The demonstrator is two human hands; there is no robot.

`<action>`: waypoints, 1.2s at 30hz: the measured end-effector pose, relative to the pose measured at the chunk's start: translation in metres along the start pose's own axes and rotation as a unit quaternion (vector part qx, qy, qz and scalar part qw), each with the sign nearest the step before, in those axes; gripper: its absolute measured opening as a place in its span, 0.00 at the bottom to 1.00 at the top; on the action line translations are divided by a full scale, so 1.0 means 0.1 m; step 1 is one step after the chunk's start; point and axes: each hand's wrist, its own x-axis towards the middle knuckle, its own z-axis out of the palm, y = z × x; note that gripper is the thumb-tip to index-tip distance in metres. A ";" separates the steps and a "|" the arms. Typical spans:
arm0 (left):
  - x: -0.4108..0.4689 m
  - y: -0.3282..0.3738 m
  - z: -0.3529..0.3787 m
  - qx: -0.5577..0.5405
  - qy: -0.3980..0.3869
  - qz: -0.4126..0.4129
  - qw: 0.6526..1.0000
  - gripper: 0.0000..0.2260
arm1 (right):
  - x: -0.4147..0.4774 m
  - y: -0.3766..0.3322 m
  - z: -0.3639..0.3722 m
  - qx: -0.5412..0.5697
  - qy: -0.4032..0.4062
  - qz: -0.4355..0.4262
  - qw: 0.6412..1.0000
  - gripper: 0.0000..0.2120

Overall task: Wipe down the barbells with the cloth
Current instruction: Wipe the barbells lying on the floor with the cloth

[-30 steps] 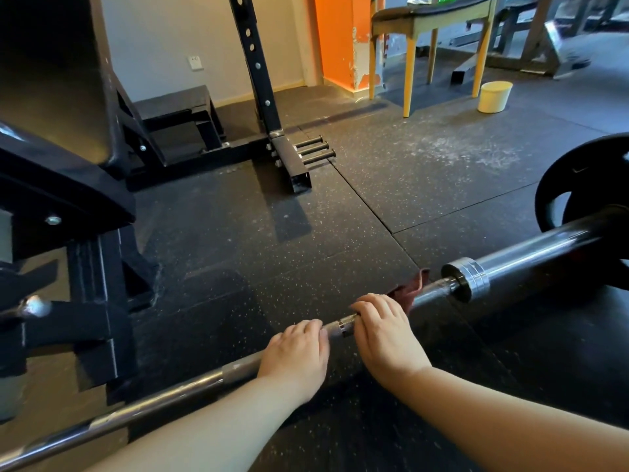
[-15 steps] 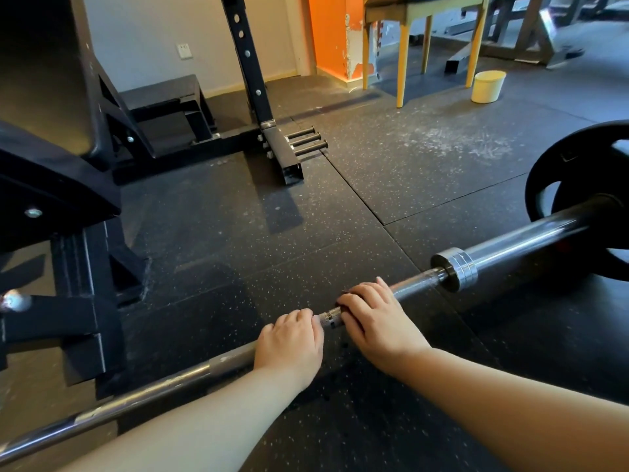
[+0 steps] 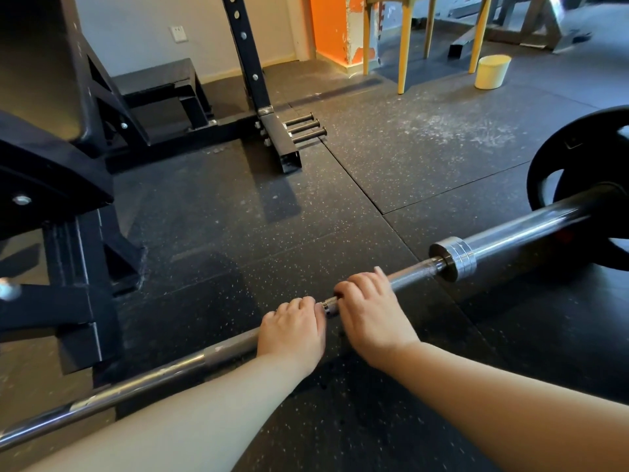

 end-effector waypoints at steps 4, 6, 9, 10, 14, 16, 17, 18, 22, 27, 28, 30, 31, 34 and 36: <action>0.00 -0.04 0.01 -0.007 -0.001 0.004 1.000 0.17 | 0.09 0.20 -0.16 -0.016 -0.048 -0.067 0.996 0.17; -0.01 -0.08 0.00 -0.003 -0.002 0.020 1.000 0.16 | 0.09 0.48 -0.25 -0.011 -0.011 -0.014 1.000 0.18; -0.01 -0.09 0.00 -0.004 -0.010 0.029 1.000 0.16 | 0.03 0.73 -0.32 0.016 0.071 0.122 0.990 0.19; 0.00 -0.08 -0.01 -0.001 -0.012 0.031 0.999 0.16 | 0.04 0.69 -0.29 0.012 0.077 0.146 0.986 0.19; 0.01 -0.04 0.00 0.015 -0.006 0.019 1.000 0.17 | 0.06 0.27 -0.11 0.008 0.037 0.063 0.997 0.18; 0.01 -0.04 0.00 0.012 0.002 0.010 1.000 0.18 | 0.03 0.20 -0.13 0.012 -0.018 -0.019 1.000 0.18; 0.01 -0.05 0.01 0.015 0.004 0.012 1.000 0.17 | 0.05 0.24 -0.20 -0.001 -0.040 -0.038 0.998 0.19; 0.01 -0.07 0.02 0.018 0.004 0.019 1.000 0.16 | 0.06 0.32 -0.24 -0.020 -0.046 -0.044 0.998 0.18; 0.01 -0.13 0.03 0.012 0.000 0.035 0.999 0.15 | 0.08 0.56 -0.29 -0.028 0.014 0.067 0.997 0.18; -0.03 -0.15 0.00 -0.021 0.005 0.047 0.999 0.18 | 0.04 -0.11 0.05 -0.035 0.033 0.091 0.995 0.17; -0.05 -0.17 0.00 -0.021 0.006 0.049 0.999 0.18 | 0.02 -0.23 0.10 -0.025 0.017 0.047 0.998 0.17; -0.07 -0.22 0.00 -0.014 0.007 0.053 0.998 0.17 | 0.02 -0.30 0.09 -0.008 -0.017 -0.026 0.999 0.17; -0.08 -0.26 -0.01 -0.015 0.006 0.051 0.999 0.17 | 0.05 -0.24 0.03 -0.019 -0.032 -0.054 0.998 0.17; -0.10 -0.40 -0.01 -0.003 0.009 0.059 0.998 0.17 | 0.07 0.08 -0.17 -0.067 -0.033 -0.055 0.996 0.18; -0.12 -0.48 -0.01 0.020 -0.001 0.073 0.997 0.15 | 0.06 0.26 -0.25 -0.041 0.003 0.041 0.998 0.18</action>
